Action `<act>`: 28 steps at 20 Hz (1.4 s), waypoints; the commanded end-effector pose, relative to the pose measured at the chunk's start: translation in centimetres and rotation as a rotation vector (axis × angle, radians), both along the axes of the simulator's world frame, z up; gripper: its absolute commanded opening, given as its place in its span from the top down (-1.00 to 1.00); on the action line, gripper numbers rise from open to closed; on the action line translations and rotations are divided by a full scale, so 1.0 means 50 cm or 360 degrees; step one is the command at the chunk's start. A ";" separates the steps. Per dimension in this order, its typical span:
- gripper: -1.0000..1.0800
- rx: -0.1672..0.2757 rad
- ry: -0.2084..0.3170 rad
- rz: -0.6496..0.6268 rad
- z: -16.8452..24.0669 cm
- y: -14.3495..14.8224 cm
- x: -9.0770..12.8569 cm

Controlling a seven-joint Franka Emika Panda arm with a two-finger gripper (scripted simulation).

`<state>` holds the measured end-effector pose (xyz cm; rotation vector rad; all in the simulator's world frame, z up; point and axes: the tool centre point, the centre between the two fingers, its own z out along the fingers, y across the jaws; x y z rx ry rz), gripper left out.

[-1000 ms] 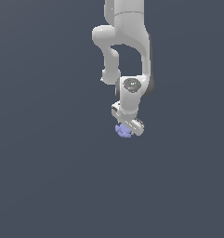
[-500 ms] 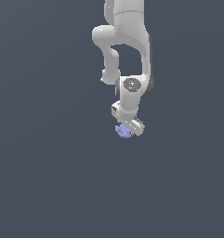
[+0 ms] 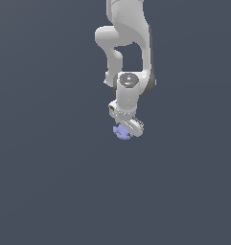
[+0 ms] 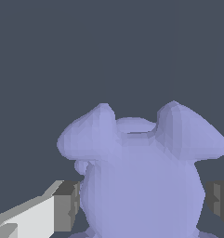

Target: Pick up the object and move it to a goal position.

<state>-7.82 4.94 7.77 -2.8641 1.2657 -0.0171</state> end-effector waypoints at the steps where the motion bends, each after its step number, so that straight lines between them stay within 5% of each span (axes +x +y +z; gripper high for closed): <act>1: 1.00 0.0000 0.0000 -0.0001 0.033 -0.029 0.005; 28: 1.00 -0.0007 0.0020 0.0005 0.472 -0.409 0.096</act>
